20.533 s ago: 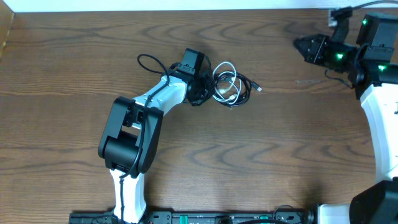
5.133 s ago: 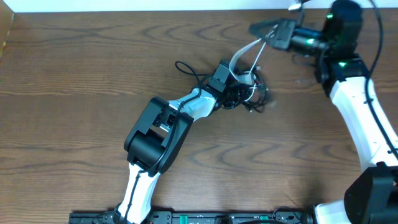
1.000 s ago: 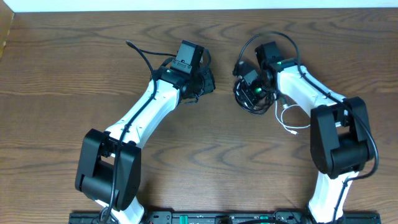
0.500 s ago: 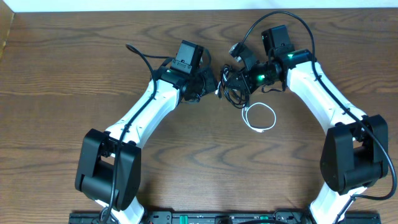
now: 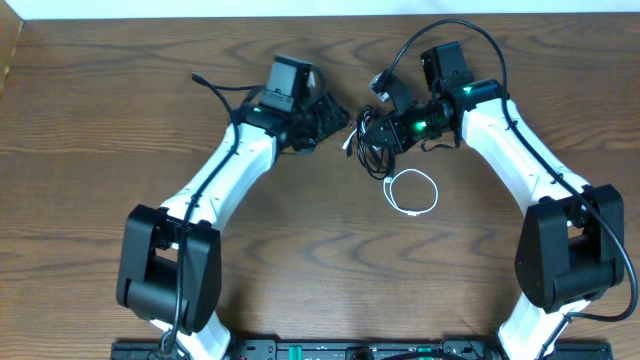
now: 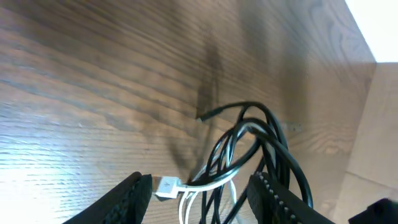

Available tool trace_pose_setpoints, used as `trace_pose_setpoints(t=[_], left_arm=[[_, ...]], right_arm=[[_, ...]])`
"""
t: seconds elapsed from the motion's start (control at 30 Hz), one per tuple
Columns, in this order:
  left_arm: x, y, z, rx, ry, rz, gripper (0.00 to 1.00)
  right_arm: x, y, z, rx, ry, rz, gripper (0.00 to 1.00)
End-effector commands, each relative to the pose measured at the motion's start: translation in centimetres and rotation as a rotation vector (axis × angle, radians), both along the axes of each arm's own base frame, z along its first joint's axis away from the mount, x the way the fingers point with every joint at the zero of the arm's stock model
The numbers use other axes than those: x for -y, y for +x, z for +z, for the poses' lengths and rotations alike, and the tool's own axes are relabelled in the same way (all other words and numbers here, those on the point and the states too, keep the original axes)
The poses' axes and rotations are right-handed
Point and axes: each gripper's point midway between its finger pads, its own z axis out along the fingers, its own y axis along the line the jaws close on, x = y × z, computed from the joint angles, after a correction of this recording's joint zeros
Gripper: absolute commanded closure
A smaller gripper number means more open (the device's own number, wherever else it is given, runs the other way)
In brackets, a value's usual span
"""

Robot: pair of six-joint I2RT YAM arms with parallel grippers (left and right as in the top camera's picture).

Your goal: Untangle cables

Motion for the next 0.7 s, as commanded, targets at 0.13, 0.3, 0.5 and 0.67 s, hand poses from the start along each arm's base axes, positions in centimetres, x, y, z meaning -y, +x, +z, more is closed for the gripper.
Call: trace_pose_setpoints(t=[0.13,0.3,0.5,0.67], left_arm=[[1.3,-0.6,0.7,0.010,-0.118,-0.143,0.44],[2.9,-1.0,1.1,0.038,-0.196,-0.251,0.44],[3.6,-1.6,-0.5,-0.022,-0.234,-0.280,0.47],[3.8,-1.7,-1.5,-0.044,-0.230,-0.282,0.61]], right_arm=[[-0.3,-0.2,0.7,-0.001,0.019,0.005,0.99],[-0.3,-0.2,0.7,-0.003,0.018,0.005,0.99],[-0.3,-0.2,0.7,-0.001,0.019,0.005,0.99],[-0.3,0.0,0.8,0.009,0.022,0.004,0.99]])
